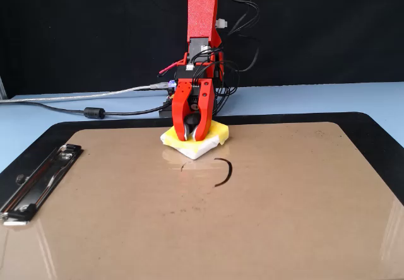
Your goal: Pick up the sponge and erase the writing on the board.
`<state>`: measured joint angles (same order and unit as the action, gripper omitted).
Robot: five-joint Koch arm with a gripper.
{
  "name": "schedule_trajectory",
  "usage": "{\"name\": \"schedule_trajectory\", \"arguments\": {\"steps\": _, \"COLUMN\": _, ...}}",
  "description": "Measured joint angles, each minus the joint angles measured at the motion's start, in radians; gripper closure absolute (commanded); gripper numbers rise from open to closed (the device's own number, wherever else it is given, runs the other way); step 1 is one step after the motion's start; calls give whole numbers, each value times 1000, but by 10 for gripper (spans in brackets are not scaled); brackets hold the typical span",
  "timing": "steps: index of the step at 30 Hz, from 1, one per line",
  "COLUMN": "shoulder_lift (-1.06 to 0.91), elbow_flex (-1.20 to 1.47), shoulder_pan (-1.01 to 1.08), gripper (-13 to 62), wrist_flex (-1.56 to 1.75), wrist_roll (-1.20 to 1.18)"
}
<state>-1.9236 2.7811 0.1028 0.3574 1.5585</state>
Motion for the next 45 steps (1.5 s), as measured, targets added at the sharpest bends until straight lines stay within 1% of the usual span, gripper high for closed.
{"name": "schedule_trajectory", "arguments": {"steps": 6, "shoulder_lift": 359, "elbow_flex": -327, "shoulder_pan": 98, "gripper": 574, "wrist_flex": 28, "wrist_roll": 3}}
{"name": "schedule_trajectory", "arguments": {"steps": 7, "shoulder_lift": 365, "elbow_flex": -324, "shoulder_pan": 100, "gripper": 574, "wrist_flex": 40, "wrist_roll": 3}}
{"name": "schedule_trajectory", "arguments": {"steps": 10, "shoulder_lift": 287, "elbow_flex": -224, "shoulder_pan": 98, "gripper": 574, "wrist_flex": 64, "wrist_roll": 5}}
{"name": "schedule_trajectory", "arguments": {"steps": 11, "shoulder_lift": 230, "elbow_flex": -158, "shoulder_pan": 100, "gripper": 574, "wrist_flex": 61, "wrist_roll": 5}}
{"name": "schedule_trajectory", "arguments": {"steps": 12, "shoulder_lift": 130, "elbow_flex": -49, "shoulder_pan": 101, "gripper": 574, "wrist_flex": 58, "wrist_roll": 5}}
{"name": "schedule_trajectory", "arguments": {"steps": 15, "shoulder_lift": -54, "elbow_flex": 78, "shoulder_pan": 98, "gripper": 574, "wrist_flex": 41, "wrist_roll": 6}}
{"name": "schedule_trajectory", "arguments": {"steps": 17, "shoulder_lift": -126, "elbow_flex": 120, "shoulder_pan": 84, "gripper": 574, "wrist_flex": 34, "wrist_roll": -2}}
{"name": "schedule_trajectory", "arguments": {"steps": 18, "shoulder_lift": -123, "elbow_flex": 110, "shoulder_pan": 75, "gripper": 574, "wrist_flex": 32, "wrist_roll": 0}}
{"name": "schedule_trajectory", "arguments": {"steps": 20, "shoulder_lift": -57, "elbow_flex": 48, "shoulder_pan": 43, "gripper": 574, "wrist_flex": 29, "wrist_roll": 0}}
{"name": "schedule_trajectory", "arguments": {"steps": 22, "shoulder_lift": 81, "elbow_flex": -91, "shoulder_pan": -15, "gripper": 574, "wrist_flex": 29, "wrist_roll": 0}}
{"name": "schedule_trajectory", "arguments": {"steps": 23, "shoulder_lift": 189, "elbow_flex": -195, "shoulder_pan": -51, "gripper": 574, "wrist_flex": 31, "wrist_roll": 0}}
{"name": "schedule_trajectory", "arguments": {"steps": 24, "shoulder_lift": 252, "elbow_flex": -238, "shoulder_pan": -67, "gripper": 574, "wrist_flex": 32, "wrist_roll": 0}}
{"name": "schedule_trajectory", "arguments": {"steps": 27, "shoulder_lift": 367, "elbow_flex": -345, "shoulder_pan": -98, "gripper": 574, "wrist_flex": 41, "wrist_roll": 5}}
{"name": "schedule_trajectory", "arguments": {"steps": 30, "shoulder_lift": 351, "elbow_flex": -331, "shoulder_pan": -127, "gripper": 574, "wrist_flex": 55, "wrist_roll": 5}}
{"name": "schedule_trajectory", "arguments": {"steps": 31, "shoulder_lift": 316, "elbow_flex": -270, "shoulder_pan": -130, "gripper": 574, "wrist_flex": 55, "wrist_roll": 5}}
{"name": "schedule_trajectory", "arguments": {"steps": 33, "shoulder_lift": 196, "elbow_flex": -124, "shoulder_pan": -149, "gripper": 574, "wrist_flex": 61, "wrist_roll": 6}}
{"name": "schedule_trajectory", "arguments": {"steps": 34, "shoulder_lift": 95, "elbow_flex": -51, "shoulder_pan": -161, "gripper": 574, "wrist_flex": 49, "wrist_roll": 5}}
{"name": "schedule_trajectory", "arguments": {"steps": 37, "shoulder_lift": -78, "elbow_flex": 63, "shoulder_pan": -184, "gripper": 574, "wrist_flex": 20, "wrist_roll": -3}}
{"name": "schedule_trajectory", "arguments": {"steps": 39, "shoulder_lift": -126, "elbow_flex": 75, "shoulder_pan": -212, "gripper": 574, "wrist_flex": -9, "wrist_roll": -2}}
{"name": "schedule_trajectory", "arguments": {"steps": 42, "shoulder_lift": -63, "elbow_flex": 38, "shoulder_pan": -247, "gripper": 574, "wrist_flex": -12, "wrist_roll": -2}}
{"name": "schedule_trajectory", "arguments": {"steps": 45, "shoulder_lift": 167, "elbow_flex": -192, "shoulder_pan": -259, "gripper": 574, "wrist_flex": -11, "wrist_roll": -2}}
